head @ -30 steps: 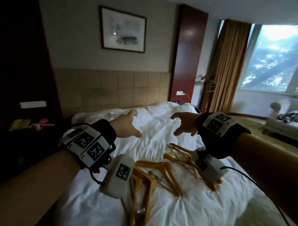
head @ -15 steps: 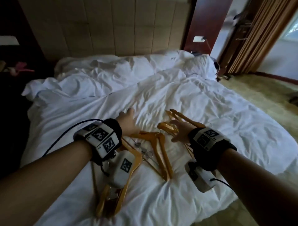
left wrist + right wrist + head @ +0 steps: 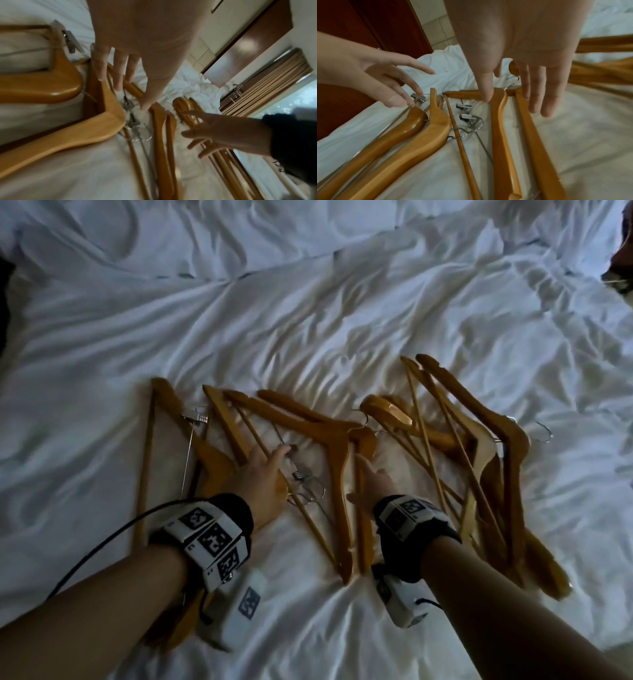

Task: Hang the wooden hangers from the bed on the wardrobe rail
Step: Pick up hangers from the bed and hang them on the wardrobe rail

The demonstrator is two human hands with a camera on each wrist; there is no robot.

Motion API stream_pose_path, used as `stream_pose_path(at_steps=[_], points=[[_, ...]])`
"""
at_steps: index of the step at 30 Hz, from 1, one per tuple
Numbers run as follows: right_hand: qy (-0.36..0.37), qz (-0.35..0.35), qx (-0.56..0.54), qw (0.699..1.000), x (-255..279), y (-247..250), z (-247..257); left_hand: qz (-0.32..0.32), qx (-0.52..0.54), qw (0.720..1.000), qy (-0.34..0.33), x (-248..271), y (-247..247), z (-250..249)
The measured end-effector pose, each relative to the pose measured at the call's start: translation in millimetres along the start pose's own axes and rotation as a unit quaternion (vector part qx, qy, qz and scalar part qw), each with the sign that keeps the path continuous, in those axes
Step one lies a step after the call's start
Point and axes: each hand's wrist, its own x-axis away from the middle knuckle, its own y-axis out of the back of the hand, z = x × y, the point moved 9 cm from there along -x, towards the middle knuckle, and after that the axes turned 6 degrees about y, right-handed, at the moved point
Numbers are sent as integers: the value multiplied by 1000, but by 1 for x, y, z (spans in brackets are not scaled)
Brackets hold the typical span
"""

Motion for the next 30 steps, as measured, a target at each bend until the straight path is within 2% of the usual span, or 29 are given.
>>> stream_pose_path(at_steps=[4, 7, 13, 17, 21, 26, 30], points=[[17, -16, -36, 999, -45, -23, 9, 10, -45, 999, 29, -17, -39, 30], [40, -46, -44, 997, -72, -24, 18, 0, -51, 998, 34, -24, -50, 47], [7, -97, -103, 990, -103, -27, 16, 22, -56, 998, 32, -32, -64, 64], [7, -119, -100, 988, -101, -29, 21, 12, -79, 996, 35, -31, -65, 61], [40, -143, -85, 985, -88, -34, 32, 4, -97, 994, 41, -30, -62, 55], [83, -167, -66, 980, -77, -27, 44, 51, -99, 993, 49, -25, -59, 54], [160, -179, -46, 970, -61, -13, 72, 66, -108, 991, 44, -21, -44, 57]])
